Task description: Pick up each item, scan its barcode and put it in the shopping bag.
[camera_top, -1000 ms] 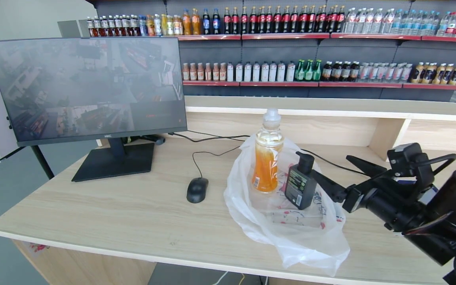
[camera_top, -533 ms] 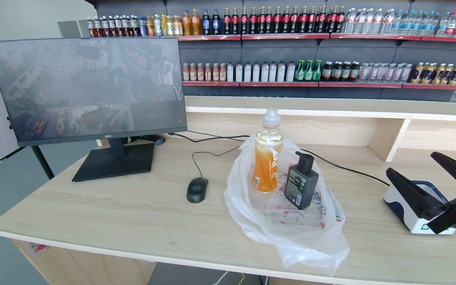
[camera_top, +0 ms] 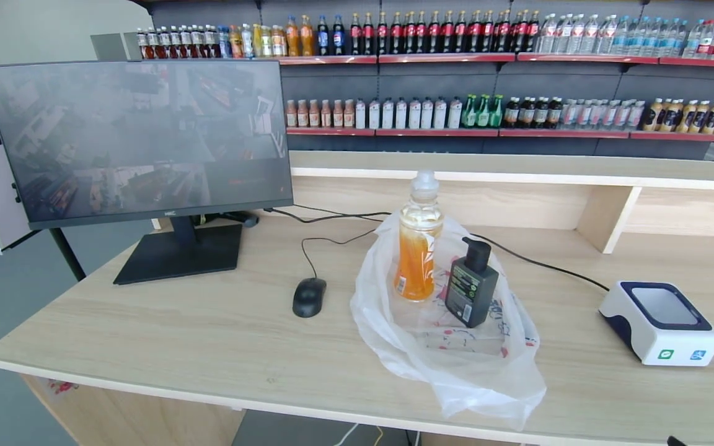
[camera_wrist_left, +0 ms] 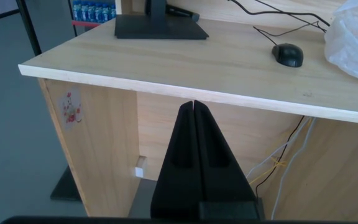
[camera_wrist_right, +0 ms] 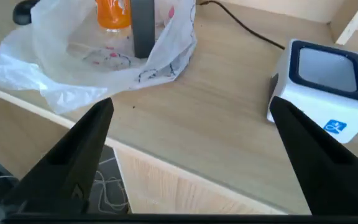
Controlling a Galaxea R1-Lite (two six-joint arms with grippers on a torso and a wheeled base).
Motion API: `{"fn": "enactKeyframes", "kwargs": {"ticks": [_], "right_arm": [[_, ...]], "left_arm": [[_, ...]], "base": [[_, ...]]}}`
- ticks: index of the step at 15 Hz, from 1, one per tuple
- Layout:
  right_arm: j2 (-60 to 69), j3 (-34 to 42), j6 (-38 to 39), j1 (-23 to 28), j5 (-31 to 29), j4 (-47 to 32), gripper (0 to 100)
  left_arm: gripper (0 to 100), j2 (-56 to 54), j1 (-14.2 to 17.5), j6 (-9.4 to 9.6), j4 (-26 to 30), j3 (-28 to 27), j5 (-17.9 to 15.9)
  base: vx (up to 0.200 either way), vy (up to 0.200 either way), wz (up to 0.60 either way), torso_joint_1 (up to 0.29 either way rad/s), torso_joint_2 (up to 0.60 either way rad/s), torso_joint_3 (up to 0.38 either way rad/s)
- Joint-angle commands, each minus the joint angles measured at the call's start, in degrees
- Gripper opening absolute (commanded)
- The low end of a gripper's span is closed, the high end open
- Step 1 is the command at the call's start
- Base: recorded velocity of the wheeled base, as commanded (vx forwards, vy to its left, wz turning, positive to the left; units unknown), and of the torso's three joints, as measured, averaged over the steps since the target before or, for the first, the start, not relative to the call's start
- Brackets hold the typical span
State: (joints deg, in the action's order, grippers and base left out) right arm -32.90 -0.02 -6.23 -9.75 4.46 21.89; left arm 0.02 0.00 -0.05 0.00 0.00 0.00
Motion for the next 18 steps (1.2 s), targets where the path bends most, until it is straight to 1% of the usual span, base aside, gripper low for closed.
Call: {"fn": "enactKeyframes", "kwargs": {"ticks": [1, 3, 4, 5, 7, 8, 10, 11, 12, 15, 17, 18], "right_arm": [[27.37, -0.15, 0.25, 1.67, -1.83, -21.89, 100], [27.28, 0.02, 2.01, 2.46, -2.35, -21.72, 100], [26.66, -0.06, 4.74, 2.98, -3.32, -21.81, 100], [25.87, 0.02, 5.35, 4.74, -3.41, -21.81, 100], [24.55, 0.02, 4.91, 11.42, -3.41, -21.81, 100], [24.11, -0.06, 4.65, 13.18, -3.32, -21.81, 100], [24.64, -0.06, 4.47, 12.39, -3.32, -21.89, 100], [26.31, -0.06, 4.65, 10.81, -3.32, -21.89, 100], [27.37, -0.06, 4.74, 10.37, -3.32, -21.89, 100], [32.90, 0.02, 4.47, 10.19, -3.41, -21.89, 100], [32.90, -0.06, 3.77, 10.10, -3.41, -21.98, 100], [32.90, -0.06, 4.03, 10.10, -3.41, -21.89, 100]], "left_arm": [[0, -0.02, 0.00, -0.13, 0.00, 0.00, 0.00], [0, -0.02, 0.00, -0.13, 0.00, 0.00, 0.00], [0, -0.02, 0.00, -0.13, 0.09, 0.00, 0.00], [0, -0.02, 0.00, 0.05, 0.00, -0.09, 0.00], [0, -0.02, 0.00, 0.05, 0.09, 0.00, 0.00], [0, -0.02, 0.00, 0.05, 0.09, 0.00, 0.00], [0, -0.02, 0.00, 0.05, 0.09, 0.00, 0.00], [0, -0.02, 0.00, -0.13, 0.09, 0.00, 0.00], [0, -0.02, 0.00, 0.05, 0.09, 0.00, 0.00], [0, -0.02, 0.00, -0.04, 0.09, 0.00, 0.00], [0, -0.02, 0.00, -0.21, 0.09, 0.00, 0.00], [0, -0.02, 0.00, -0.21, 0.00, 0.00, 0.00]], "base": [[0.000, 0.000, 0.00, 0.000, 0.00, 0.000], [0.000, 0.000, 0.00, 0.000, 0.00, 0.000], [0.000, 0.000, 0.00, 0.000, 0.00, 0.000], [0.000, 0.000, 0.00, 0.000, 0.00, 0.000], [0.000, 0.000, 0.00, 0.000, 0.00, 0.000], [0.000, 0.000, 0.00, 0.000, 0.00, 0.000], [0.000, 0.000, 0.00, 0.000, 0.00, 0.000], [0.000, 0.000, 0.00, 0.000, 0.00, 0.000], [0.000, 0.000, 0.00, 0.000, 0.00, 0.000], [0.000, 0.000, 0.00, 0.000, 0.00, 0.000], [0.000, 0.000, 0.00, 0.000, 0.00, 0.000], [-0.200, 0.000, 0.00, 0.012, 0.00, -0.002]]}}
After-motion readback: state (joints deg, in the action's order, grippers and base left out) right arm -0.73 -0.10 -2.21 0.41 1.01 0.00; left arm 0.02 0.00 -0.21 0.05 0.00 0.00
